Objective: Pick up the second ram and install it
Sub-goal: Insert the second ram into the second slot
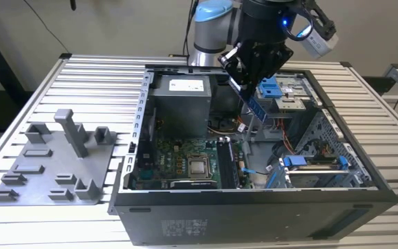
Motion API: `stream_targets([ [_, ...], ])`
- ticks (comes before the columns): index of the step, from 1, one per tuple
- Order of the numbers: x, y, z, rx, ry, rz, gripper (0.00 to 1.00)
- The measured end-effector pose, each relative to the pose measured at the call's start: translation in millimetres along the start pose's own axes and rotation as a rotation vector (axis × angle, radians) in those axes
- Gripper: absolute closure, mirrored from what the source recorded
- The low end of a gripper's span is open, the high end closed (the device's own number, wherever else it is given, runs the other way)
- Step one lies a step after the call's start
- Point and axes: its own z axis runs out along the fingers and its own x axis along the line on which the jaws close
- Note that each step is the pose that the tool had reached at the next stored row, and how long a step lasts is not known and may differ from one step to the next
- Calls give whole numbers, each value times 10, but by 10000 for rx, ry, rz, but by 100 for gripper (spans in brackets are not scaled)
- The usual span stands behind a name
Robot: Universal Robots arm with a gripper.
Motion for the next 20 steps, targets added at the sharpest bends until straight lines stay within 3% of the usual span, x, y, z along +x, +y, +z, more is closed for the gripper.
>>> stream_targets([
  [16,3,-4,47,98,-67,2109,86],
  [20,3,-3,47,105,-74,2285,86],
])
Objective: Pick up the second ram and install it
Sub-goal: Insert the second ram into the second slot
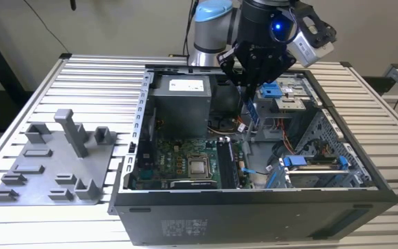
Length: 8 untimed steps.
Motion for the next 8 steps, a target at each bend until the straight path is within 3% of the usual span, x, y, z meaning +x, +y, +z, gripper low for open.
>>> stream_targets([
  [8,0,0,0,0,0,4,86],
])
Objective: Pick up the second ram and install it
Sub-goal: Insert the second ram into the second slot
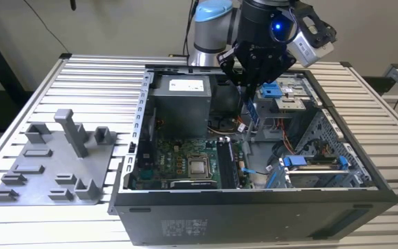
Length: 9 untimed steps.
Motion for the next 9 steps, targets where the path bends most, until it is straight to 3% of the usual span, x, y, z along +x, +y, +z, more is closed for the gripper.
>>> stream_targets([
  [9,1,0,18,14,-9,273,86],
])
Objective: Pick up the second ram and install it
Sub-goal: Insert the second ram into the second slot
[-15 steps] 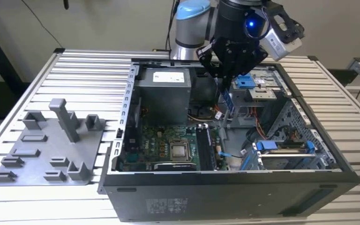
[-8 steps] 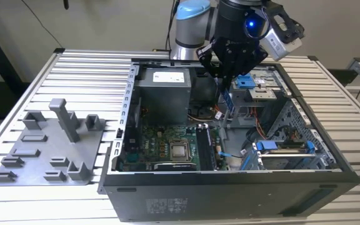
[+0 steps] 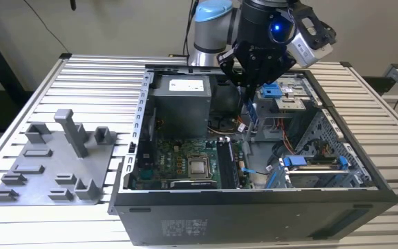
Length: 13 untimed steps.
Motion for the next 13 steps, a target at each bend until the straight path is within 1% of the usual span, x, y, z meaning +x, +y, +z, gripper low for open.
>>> stream_targets([
  [4,1,-1,28,34,-8,282,86],
  [13,5,-4,125,259,-14,792,86],
])
